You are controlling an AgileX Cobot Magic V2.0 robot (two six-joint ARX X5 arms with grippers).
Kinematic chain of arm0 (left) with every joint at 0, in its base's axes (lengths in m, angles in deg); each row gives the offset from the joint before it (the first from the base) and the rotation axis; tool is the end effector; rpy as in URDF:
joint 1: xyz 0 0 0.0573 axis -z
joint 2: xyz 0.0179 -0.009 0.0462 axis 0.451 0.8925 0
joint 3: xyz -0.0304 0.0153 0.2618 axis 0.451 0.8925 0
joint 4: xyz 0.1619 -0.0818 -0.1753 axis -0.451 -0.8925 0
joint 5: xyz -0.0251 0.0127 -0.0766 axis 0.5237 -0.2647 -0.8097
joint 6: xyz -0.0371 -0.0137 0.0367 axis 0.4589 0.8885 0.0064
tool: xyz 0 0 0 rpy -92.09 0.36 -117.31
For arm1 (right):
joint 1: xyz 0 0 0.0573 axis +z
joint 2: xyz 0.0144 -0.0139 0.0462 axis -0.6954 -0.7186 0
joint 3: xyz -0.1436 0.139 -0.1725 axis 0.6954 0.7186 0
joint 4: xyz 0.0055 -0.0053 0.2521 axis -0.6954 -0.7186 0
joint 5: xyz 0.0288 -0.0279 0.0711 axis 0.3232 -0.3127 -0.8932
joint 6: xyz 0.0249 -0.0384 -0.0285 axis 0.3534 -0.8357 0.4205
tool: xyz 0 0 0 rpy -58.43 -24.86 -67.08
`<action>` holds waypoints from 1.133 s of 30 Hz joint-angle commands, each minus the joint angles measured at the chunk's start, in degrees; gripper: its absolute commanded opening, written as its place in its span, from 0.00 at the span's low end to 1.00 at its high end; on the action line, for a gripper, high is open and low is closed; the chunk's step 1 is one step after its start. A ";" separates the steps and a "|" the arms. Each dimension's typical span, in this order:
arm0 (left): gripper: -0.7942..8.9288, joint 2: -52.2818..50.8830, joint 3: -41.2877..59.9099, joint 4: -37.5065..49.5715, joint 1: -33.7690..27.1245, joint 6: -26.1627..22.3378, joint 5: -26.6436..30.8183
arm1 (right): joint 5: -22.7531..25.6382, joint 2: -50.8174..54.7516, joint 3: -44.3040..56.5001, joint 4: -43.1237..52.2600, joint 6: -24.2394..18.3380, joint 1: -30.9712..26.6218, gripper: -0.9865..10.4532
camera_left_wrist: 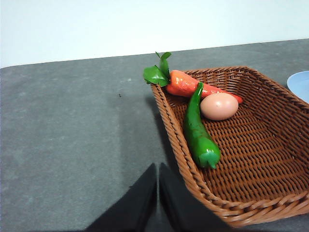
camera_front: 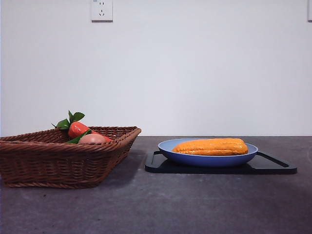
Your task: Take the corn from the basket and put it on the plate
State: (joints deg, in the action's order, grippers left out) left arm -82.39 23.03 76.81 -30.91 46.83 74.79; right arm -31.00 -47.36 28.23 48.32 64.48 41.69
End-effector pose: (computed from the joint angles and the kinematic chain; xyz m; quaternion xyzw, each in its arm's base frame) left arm 0.0944 -0.0006 0.1580 0.0335 0.0637 -0.0942 0.9930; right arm 0.1002 0.0010 0.1881 -0.0350 0.0023 0.0686 0.9970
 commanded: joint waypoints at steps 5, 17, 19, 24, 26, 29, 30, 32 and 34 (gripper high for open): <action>0.09 -0.04 1.60 0.28 -0.13 0.26 0.07 | 0.20 2.93 4.42 0.70 2.14 -0.11 0.09; 0.09 -0.02 1.60 0.33 -0.13 0.26 0.07 | 0.15 6.34 4.90 -9.92 2.54 0.09 0.09; 0.09 -0.04 1.60 0.26 -0.13 0.26 0.07 | 0.20 6.34 4.90 -10.01 2.58 0.09 0.09; 0.09 -0.04 1.60 0.33 -0.13 0.26 0.07 | 0.22 6.34 4.87 -9.62 2.56 0.09 0.09; 0.09 -0.04 1.60 0.31 -0.13 0.26 0.07 | 0.22 6.34 4.87 -9.62 2.56 0.09 0.09; 0.09 -0.02 1.60 0.33 -0.13 0.26 0.07 | 0.20 6.34 4.87 -9.62 2.54 0.09 0.09; 0.09 -0.02 1.60 0.31 -0.13 0.26 0.07 | 0.20 6.34 4.87 -9.62 2.56 0.09 0.09; 0.09 -0.04 1.60 0.31 -0.13 0.26 0.07 | 0.22 6.34 4.87 -9.62 2.54 0.09 0.09; 0.09 -0.02 1.60 0.31 -0.13 0.26 0.07 | 0.20 6.34 4.87 -9.62 2.54 0.09 0.09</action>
State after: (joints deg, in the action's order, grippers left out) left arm -82.39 23.03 76.81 -30.93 46.83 74.79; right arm -30.91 -41.10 32.75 38.69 66.08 41.75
